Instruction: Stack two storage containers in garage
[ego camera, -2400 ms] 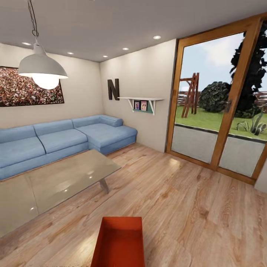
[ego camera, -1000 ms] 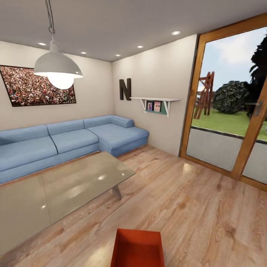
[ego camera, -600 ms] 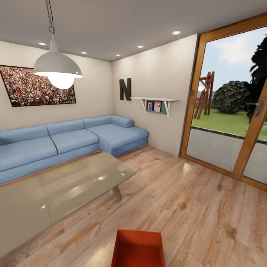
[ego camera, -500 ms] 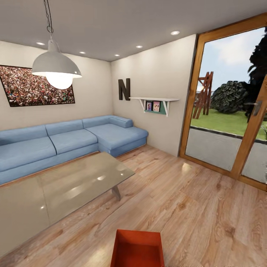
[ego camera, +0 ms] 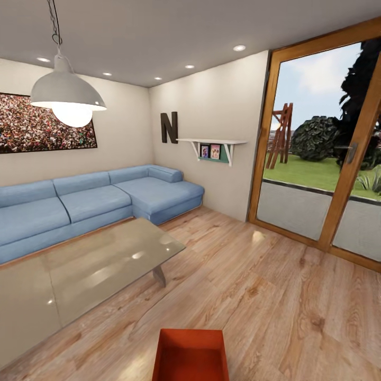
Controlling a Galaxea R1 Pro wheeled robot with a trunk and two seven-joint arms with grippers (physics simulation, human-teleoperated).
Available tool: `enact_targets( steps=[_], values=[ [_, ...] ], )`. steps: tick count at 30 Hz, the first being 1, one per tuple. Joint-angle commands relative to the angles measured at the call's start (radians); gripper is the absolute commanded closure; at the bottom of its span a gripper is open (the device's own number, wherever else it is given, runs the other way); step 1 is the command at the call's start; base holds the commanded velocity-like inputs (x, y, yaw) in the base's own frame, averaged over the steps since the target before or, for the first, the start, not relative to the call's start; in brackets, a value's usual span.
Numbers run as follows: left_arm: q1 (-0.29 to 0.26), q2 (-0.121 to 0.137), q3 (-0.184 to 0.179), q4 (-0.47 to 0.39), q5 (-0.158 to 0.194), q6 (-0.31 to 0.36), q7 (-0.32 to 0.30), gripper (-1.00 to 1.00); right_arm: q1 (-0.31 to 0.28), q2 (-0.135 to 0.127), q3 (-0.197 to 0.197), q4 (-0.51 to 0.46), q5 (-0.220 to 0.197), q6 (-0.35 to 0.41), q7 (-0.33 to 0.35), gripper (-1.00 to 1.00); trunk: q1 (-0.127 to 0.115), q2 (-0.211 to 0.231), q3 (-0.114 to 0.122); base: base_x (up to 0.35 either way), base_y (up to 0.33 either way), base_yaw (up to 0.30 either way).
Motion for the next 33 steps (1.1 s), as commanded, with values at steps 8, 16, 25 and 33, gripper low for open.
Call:
enact_targets(
  steps=[8, 16, 25, 33],
  values=[
    [-0.001, 0.000, -0.002, 0.001, 0.008, -0.003, 0.006, -1.00, -0.001, 0.000, 0.012, 0.003, -0.005, -0.006, -0.001, -1.00, 0.000, -0.001, -0.001, 0.000, 0.040, -0.001],
    [0.000, -0.002, -0.002, 0.001, 0.008, -0.003, 0.010, -1.00, -0.001, 0.000, 0.007, 0.003, -0.013, -0.006, -0.001, -1.00, 0.000, -0.001, -0.001, 0.000, 0.130, 0.000],
    [0.000, -0.002, -0.002, 0.001, 0.007, -0.003, 0.010, -1.00, -0.001, 0.002, 0.002, 0.003, -0.016, -0.006, -0.002, -1.00, 0.000, -0.001, -0.001, 0.000, 0.008, -0.068],
    [0.000, -0.002, -0.002, 0.001, 0.008, -0.003, 0.010, -1.00, -0.001, 0.001, 0.003, 0.003, -0.015, -0.006, -0.002, -1.00, 0.000, -0.001, -0.001, 0.000, 0.000, -0.152]
  ],
)
